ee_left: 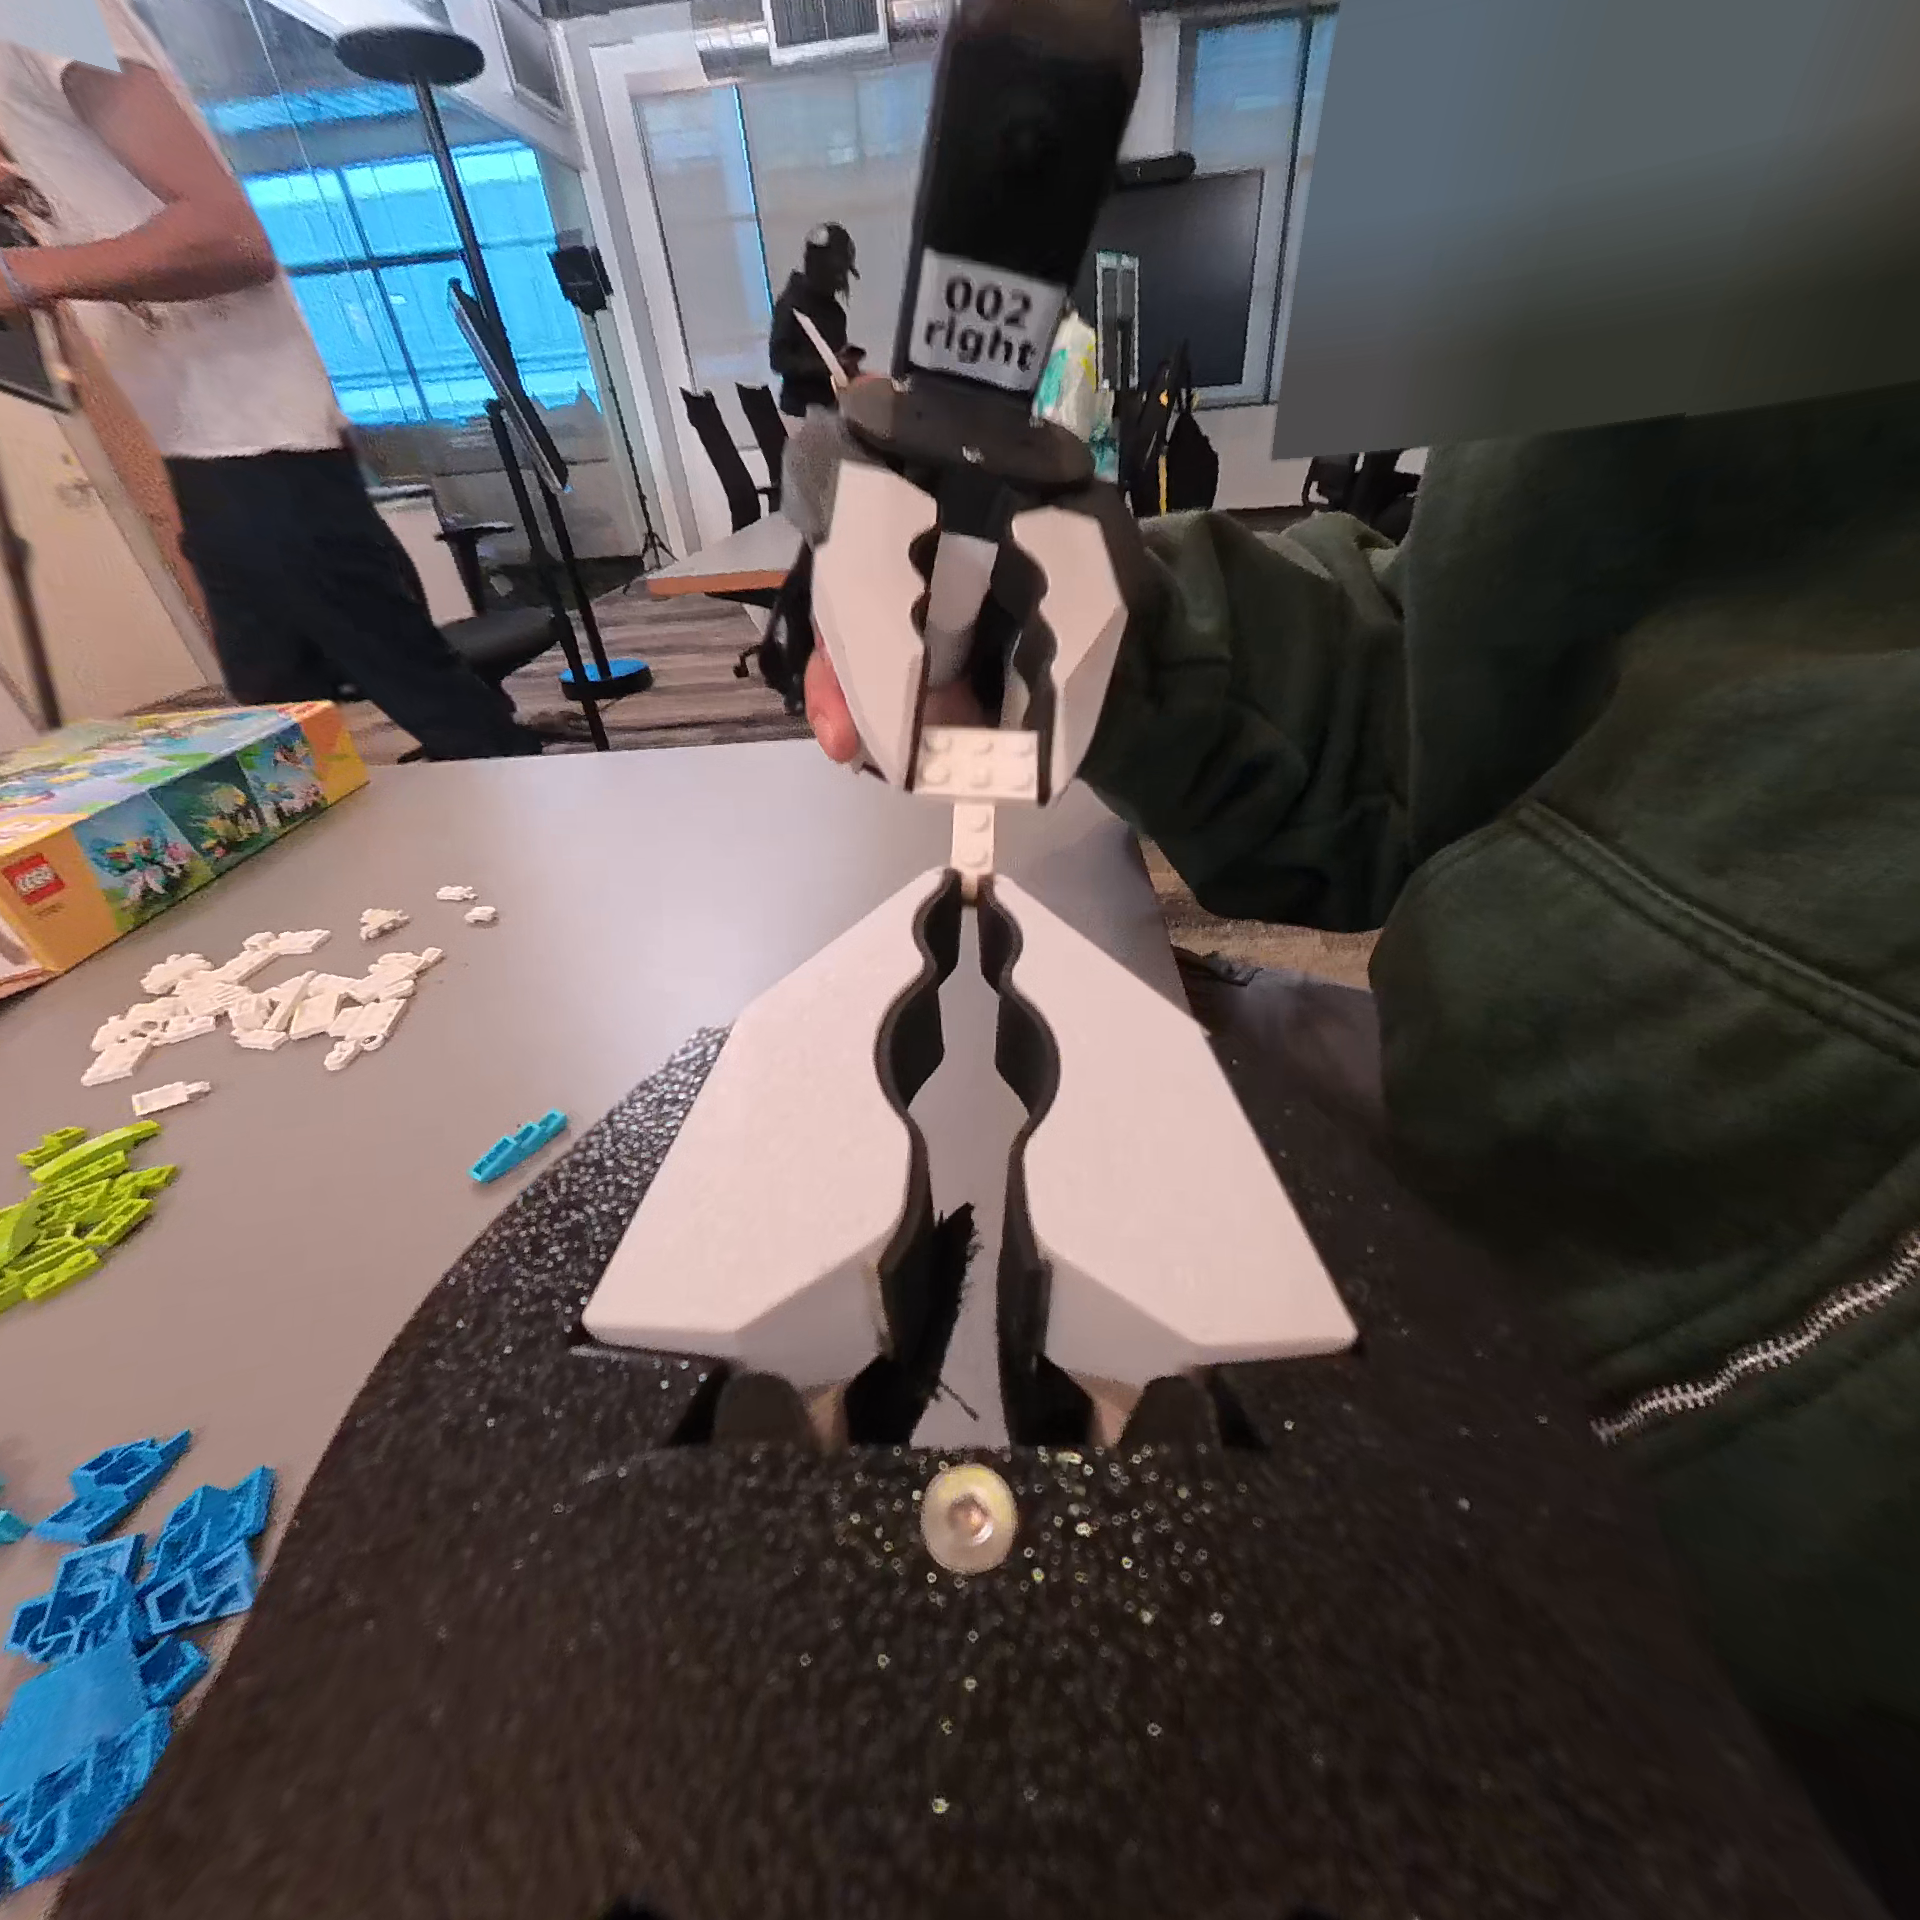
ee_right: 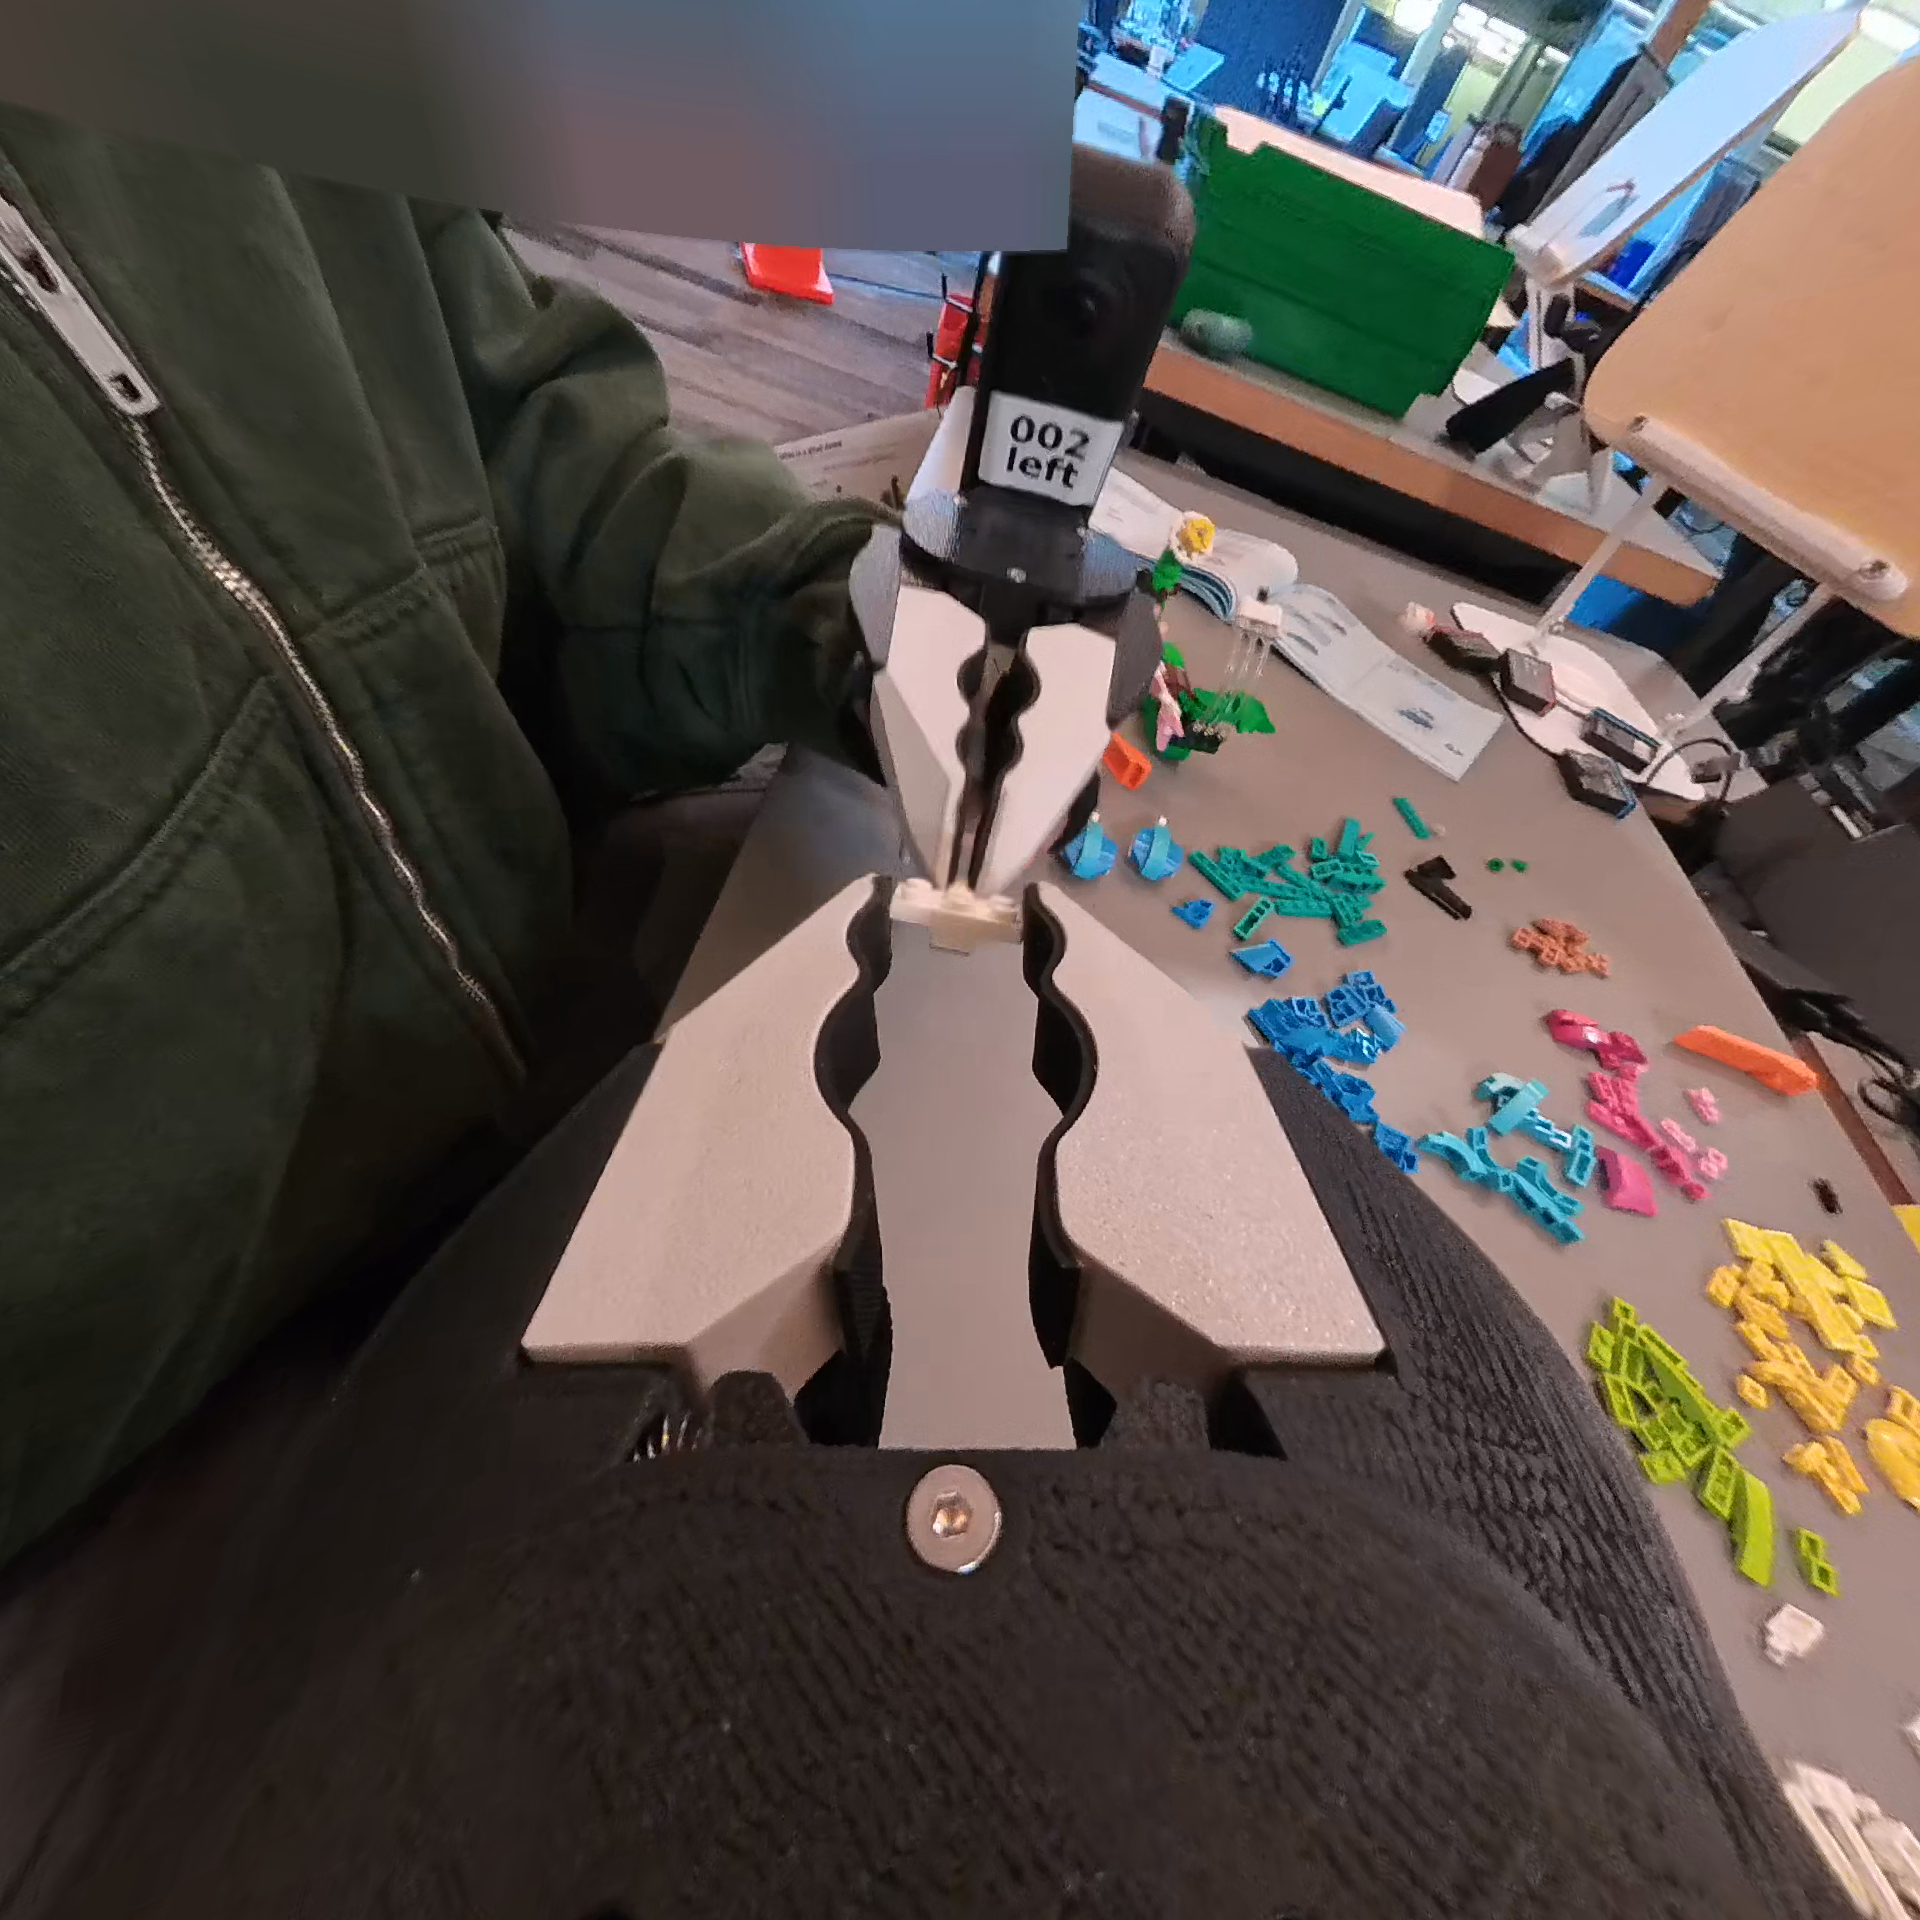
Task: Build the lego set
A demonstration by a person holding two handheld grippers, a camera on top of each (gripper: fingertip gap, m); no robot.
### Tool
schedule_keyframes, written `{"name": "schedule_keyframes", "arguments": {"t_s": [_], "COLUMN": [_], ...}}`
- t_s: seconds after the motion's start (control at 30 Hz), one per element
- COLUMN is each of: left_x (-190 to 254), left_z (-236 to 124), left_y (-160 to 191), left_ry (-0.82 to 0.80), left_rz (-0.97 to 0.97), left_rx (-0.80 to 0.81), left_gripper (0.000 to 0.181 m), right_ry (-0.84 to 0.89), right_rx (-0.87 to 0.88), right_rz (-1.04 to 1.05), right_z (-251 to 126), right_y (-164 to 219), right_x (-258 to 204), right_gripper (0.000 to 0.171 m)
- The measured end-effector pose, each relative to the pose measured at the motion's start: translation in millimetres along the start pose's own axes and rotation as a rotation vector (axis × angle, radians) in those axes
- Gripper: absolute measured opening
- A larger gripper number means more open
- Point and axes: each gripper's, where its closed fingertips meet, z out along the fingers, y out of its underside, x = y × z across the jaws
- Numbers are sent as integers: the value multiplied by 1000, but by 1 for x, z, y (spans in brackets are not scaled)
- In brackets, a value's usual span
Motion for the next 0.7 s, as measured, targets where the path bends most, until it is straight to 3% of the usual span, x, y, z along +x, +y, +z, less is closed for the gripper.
{"name": "schedule_keyframes", "arguments": {"t_s": [0.13, 0.27, 0.43, 0.57, 0.7], "left_x": [8, 1, -10, -13, -8], "left_z": [13, 9, 2, 2, 3], "left_y": [14, 9, -4, -11, -17], "left_ry": [11, -15, -62, -71, -25], "left_rz": [16, -26, -88, -137, -203], "left_rx": [-57, -8, 98, 147, 200], "left_gripper": [1, 1, 4, 27, 20], "right_ry": [-21, 12, 52, 46, 35], "right_rx": [-17, -17, 85, 208, 260], "right_rz": [-43, -50, 5, 77, 97], "right_z": [7, 3, -3, -5, -3], "right_y": [-5, -3, -9, -17, -20], "right_x": [-8, -2, 10, 14, 13], "right_gripper": [24, 24, 24, 23, 24]}}
